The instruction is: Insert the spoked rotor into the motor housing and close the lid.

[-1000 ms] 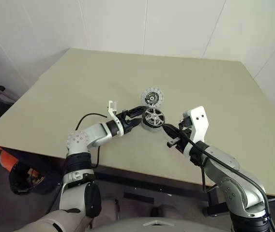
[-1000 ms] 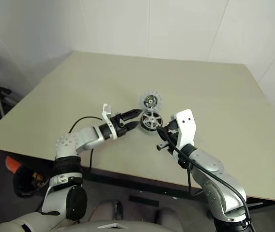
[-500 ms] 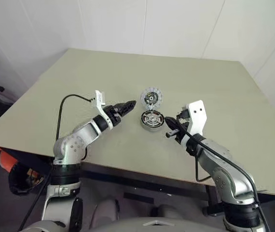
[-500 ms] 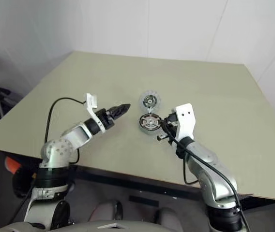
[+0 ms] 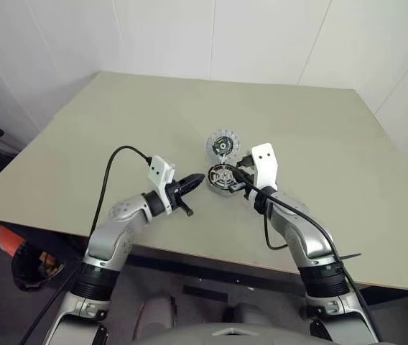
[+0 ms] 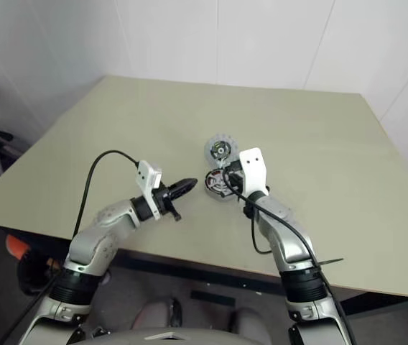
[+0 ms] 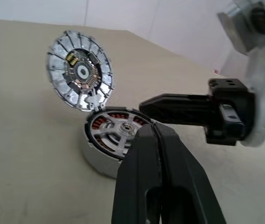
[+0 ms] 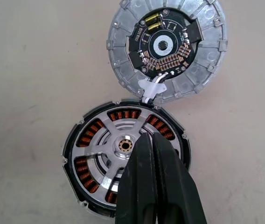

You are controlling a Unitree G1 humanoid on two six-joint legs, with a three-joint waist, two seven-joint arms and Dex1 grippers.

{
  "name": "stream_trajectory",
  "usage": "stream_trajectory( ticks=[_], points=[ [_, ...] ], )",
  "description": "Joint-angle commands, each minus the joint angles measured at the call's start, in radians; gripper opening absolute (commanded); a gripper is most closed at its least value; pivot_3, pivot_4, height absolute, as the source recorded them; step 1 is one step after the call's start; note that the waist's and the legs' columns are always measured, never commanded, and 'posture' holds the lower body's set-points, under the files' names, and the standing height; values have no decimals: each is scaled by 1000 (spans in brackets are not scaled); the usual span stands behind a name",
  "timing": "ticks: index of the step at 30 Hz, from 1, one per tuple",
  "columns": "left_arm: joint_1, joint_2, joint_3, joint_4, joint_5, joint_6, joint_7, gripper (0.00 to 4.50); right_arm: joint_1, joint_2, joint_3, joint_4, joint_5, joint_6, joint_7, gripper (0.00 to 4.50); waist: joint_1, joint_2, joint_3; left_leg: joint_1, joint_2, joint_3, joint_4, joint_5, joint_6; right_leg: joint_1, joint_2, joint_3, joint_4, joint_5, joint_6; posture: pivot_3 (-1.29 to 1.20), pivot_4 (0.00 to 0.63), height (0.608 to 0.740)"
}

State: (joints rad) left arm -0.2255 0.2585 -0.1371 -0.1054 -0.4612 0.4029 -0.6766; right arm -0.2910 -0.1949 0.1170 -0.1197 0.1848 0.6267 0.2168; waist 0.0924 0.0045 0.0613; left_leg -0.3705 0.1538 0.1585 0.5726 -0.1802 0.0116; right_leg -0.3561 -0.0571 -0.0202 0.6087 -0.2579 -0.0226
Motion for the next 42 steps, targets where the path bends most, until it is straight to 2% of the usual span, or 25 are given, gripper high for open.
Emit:
stream_trajectory(
  ticks=[1, 8, 15, 22, 29, 36, 42],
  points=[
    [1, 34, -17, -73, -14, 0, -71, 18, -55, 12, 3, 29, -12, -34, 18, 0, 0, 0, 0, 0, 0, 0, 0, 0, 0, 0, 0, 0, 0, 0, 0, 0, 0, 740],
    [12, 63, -2, -50, -14, -16, -121, 18, -101, 27, 14, 117, -31, -50, 49, 0, -1, 0, 0, 1, 0, 0, 0, 1, -1, 0, 0, 0, 1, 0, -1, 0, 0, 740],
    [27, 56, -2, -18, 5, -51, -136, 18, -86, 18, 32, 168, -55, -6, 69, 0, -1, 0, 0, 2, 0, 0, 0, 1, -1, 1, 0, 0, 2, 0, -1, 0, 0, 740],
    [41, 48, -8, 40, 27, -111, -157, 18, -92, -9, 31, 99, -56, 12, 100, 0, 1, 0, 0, 3, 0, 0, 1, 1, -2, 2, 0, 0, 2, 0, -1, 0, 0, 740],
    [38, 27, -17, 62, 39, -128, -161, 18, -119, -251, 125, -100, -29, 133, 353, 0, 4, 0, 0, 2, 0, 0, 2, 1, -2, 2, 0, 1, 2, 0, -1, 0, 0, 740],
    [33, 2, -25, 55, 47, -113, -152, 0, -175, -382, 195, -85, -61, 127, 488, 2320, 3, 1, 0, 3, 1, 0, 2, 1, -1, 2, 0, 0, 5, 0, -1, 0, 0, 740],
    [32, -9, -25, 38, 45, -96, -138, 0, -239, -428, 260, -25, -108, 78, 567, 4424, 3, 1, 0, 3, 1, 0, 4, 1, -1, 2, 0, 0, 6, 0, -2, 0, 0, 740]
  ],
)
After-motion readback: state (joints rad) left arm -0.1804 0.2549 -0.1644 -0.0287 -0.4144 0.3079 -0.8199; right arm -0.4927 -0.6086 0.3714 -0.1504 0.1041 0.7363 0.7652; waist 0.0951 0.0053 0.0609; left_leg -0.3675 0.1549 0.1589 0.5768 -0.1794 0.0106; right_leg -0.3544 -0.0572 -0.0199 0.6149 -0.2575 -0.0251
